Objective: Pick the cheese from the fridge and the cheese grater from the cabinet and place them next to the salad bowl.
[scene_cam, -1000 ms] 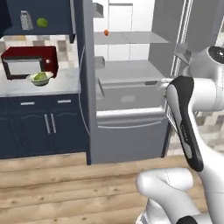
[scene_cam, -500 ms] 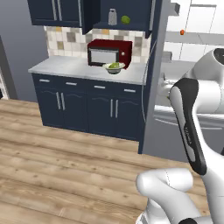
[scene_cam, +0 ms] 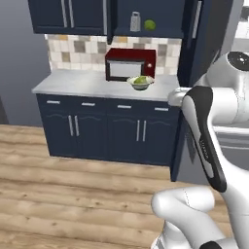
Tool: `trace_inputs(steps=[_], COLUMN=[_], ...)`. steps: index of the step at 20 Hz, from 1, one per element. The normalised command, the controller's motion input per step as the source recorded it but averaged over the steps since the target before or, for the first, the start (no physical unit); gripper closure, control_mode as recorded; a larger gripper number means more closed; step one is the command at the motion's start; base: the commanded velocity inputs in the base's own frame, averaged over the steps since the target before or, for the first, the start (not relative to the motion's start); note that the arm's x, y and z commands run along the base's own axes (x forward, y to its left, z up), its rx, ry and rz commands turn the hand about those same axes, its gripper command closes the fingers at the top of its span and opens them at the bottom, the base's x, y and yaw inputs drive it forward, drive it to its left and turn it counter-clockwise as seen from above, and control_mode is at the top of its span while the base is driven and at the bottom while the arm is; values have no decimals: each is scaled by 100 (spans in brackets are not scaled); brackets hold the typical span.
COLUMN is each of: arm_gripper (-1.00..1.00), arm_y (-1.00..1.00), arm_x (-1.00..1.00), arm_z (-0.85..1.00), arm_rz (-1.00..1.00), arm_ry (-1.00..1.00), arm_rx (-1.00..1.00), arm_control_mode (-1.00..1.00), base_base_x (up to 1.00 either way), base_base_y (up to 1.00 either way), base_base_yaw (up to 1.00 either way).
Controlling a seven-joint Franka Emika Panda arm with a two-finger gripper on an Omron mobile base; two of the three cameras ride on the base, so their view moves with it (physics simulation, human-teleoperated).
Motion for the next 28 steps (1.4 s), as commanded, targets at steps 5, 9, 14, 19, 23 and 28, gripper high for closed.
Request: trace_inputs(steps=[5, 9, 14, 19, 23, 28], arm_gripper=[100, 100, 100, 100, 100, 100], arm_y=[0, 0, 0, 0, 0, 0], arm_x=[0, 0, 0, 0, 0, 0], arm_z=[0, 0, 0, 0, 0, 0], arm_rz=[0, 0, 0, 0, 0, 0], arm_ry=[0, 0, 0, 0, 0, 0], arm_rx=[0, 0, 0, 0, 0, 0], arm_control_mode=[100, 100, 100, 100, 100, 100], base_base_x=[100, 100, 94, 95, 93, 66], base_base_y=[100, 95, 46, 6, 11, 5], base_base_yaw=[-41, -45, -68, -43, -7, -20])
